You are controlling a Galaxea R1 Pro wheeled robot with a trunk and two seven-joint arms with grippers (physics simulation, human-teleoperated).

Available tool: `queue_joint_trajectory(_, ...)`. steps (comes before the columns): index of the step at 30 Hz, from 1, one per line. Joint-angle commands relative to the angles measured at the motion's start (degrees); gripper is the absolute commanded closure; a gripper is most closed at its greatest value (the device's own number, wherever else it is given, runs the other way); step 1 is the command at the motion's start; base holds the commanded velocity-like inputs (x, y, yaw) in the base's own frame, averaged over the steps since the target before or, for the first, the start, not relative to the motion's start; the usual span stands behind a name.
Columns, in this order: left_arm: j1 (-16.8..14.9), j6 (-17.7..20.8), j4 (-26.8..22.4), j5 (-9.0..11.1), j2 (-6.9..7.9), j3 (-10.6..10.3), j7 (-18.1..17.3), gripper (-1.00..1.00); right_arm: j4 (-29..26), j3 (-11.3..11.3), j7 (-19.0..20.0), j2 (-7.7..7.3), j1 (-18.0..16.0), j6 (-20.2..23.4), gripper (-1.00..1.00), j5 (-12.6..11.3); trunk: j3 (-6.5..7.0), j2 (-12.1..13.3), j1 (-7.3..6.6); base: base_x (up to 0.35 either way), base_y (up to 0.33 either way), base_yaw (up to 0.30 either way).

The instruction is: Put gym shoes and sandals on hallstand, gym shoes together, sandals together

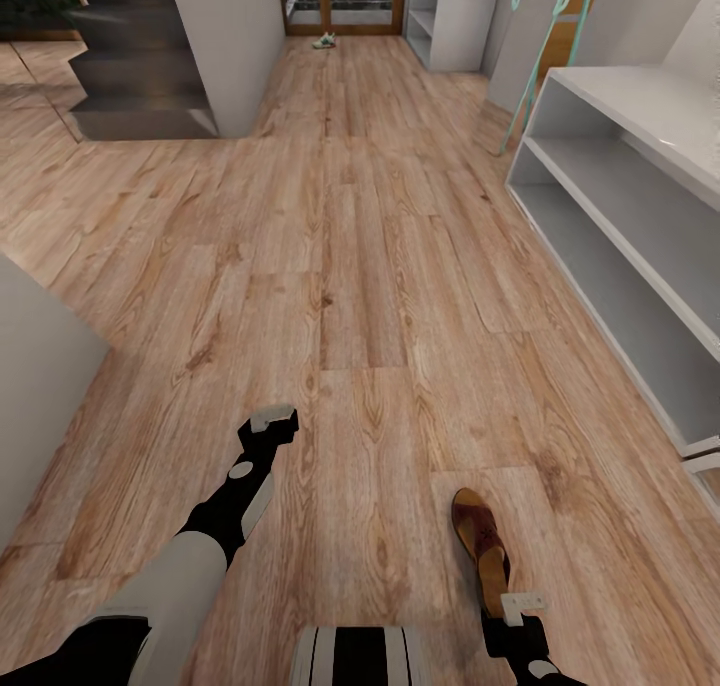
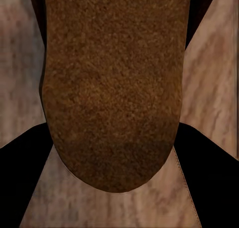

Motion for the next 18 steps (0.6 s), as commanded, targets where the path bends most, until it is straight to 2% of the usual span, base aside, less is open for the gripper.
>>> queue_joint_trajectory(1, 0.0, -0.2, 0.0, 0.4, -0.03, 0.1, 0.0, -1.00, 0.3, 0.0, -0.3, 0.00, -0.1, -0.3, 1.00, 0.5, 0.19, 0.0, -0.03, 0.000, 0.000, 0.000)
queue_joint_trajectory(18, 0.0, -0.1, 1.7, 0.3, -0.03, 0.1, 0.0, -1.00, 0.1, 0.1, -0.3, 0.00, -0.1, -0.3, 1.00, 0.4, 3.96, 0.2, -0.47, 0.000, 0.000, 0.000)
